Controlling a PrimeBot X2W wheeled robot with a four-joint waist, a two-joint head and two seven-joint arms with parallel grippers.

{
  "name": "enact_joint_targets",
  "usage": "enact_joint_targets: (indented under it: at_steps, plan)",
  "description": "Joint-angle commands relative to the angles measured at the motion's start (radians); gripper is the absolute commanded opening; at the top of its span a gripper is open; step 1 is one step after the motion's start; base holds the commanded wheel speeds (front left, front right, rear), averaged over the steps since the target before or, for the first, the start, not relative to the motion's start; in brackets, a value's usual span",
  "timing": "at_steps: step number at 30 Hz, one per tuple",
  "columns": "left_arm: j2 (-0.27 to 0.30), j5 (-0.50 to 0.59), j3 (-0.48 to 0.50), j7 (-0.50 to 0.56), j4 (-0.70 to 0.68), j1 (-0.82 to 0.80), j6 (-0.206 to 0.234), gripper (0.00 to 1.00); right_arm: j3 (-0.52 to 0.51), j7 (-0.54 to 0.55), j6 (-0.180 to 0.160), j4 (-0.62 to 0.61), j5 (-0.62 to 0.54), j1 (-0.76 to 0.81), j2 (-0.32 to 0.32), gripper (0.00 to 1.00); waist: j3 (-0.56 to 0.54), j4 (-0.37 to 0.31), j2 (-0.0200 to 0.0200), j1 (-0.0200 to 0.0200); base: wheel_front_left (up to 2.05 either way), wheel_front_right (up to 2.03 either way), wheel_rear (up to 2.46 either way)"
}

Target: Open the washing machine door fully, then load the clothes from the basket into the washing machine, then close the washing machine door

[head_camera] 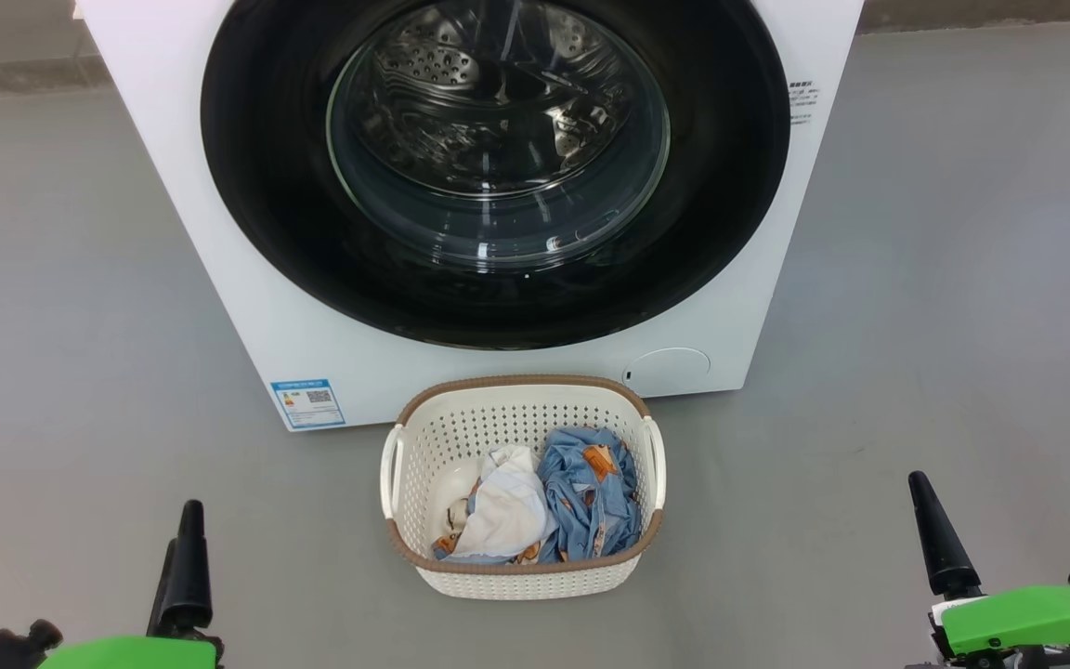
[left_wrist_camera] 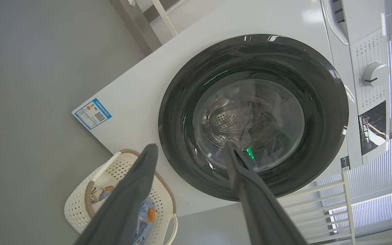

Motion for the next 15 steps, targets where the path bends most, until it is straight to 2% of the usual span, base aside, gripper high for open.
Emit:
enact_joint_targets:
  at_steps: [1, 15]
  plan:
    - [0.013, 0.03, 0.009, -0.01, -0.032, -0.046, -0.005, 1.0, 0.017, -0.009, 0.001, -0.022, -0.03, -0.05, -0.018, 1.0, 0.0, 0.0, 0.0, 0.0, 0.0, 0.0, 0.0]
    - [0.018, 0.267, -0.013, -0.052, -0.039, -0.044, -0.007, 1.0, 0.032, -0.051, 0.001, -0.008, -0.297, -0.061, -0.028, 1.0, 0.001, -0.002, 0.0, 0.0, 0.0, 0.0, 0.0]
